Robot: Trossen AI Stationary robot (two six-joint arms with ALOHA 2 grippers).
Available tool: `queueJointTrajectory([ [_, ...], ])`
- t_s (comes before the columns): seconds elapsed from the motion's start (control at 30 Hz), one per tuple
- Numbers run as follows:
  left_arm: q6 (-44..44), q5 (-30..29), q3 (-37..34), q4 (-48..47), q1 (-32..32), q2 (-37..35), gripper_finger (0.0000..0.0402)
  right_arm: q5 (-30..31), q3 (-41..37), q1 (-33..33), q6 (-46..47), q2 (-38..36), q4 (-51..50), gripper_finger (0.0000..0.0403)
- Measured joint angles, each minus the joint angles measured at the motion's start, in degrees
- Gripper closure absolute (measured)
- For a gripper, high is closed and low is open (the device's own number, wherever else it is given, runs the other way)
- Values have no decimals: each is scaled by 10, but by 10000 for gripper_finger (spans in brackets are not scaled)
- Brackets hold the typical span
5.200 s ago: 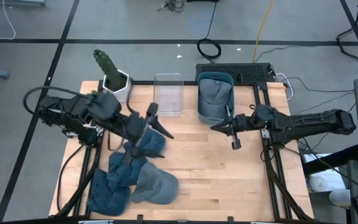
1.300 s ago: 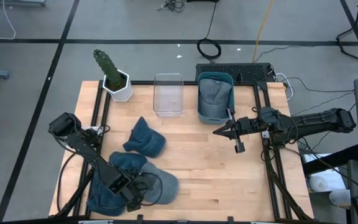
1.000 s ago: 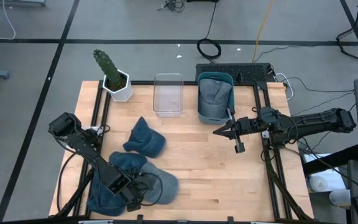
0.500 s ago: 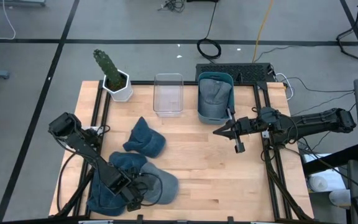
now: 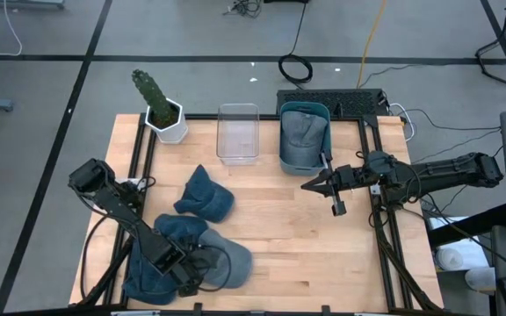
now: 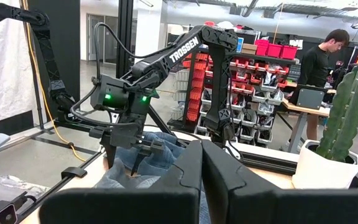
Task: Pick & Place hat
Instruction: Put the gray cap into the blue bin
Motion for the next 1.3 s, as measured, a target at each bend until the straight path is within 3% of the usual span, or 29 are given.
queueJointTrajectory([
  [0.23, 90, -14, 0, 9, 13, 0, 128, 0, 0, 0, 0, 0, 0, 403],
  [0.67, 85, 12, 0, 33, 12, 0, 134, 0, 0, 0, 0, 0, -7, 403],
  [0.8, 83, 12, 0, 33, 9, 0, 182, 0, 0, 0, 0, 0, -7, 403],
  [1.1, 54, 3, 0, 34, 12, 0, 382, 0, 0, 0, 0, 0, -7, 403],
  [1.17, 66, 4, 0, 34, 17, 0, 390, 0, 0, 0, 0, 0, -7, 403],
  [1.3, 206, 33, 0, 35, 20, 0, 383, 0, 0, 0, 0, 0, -6, 403],
])
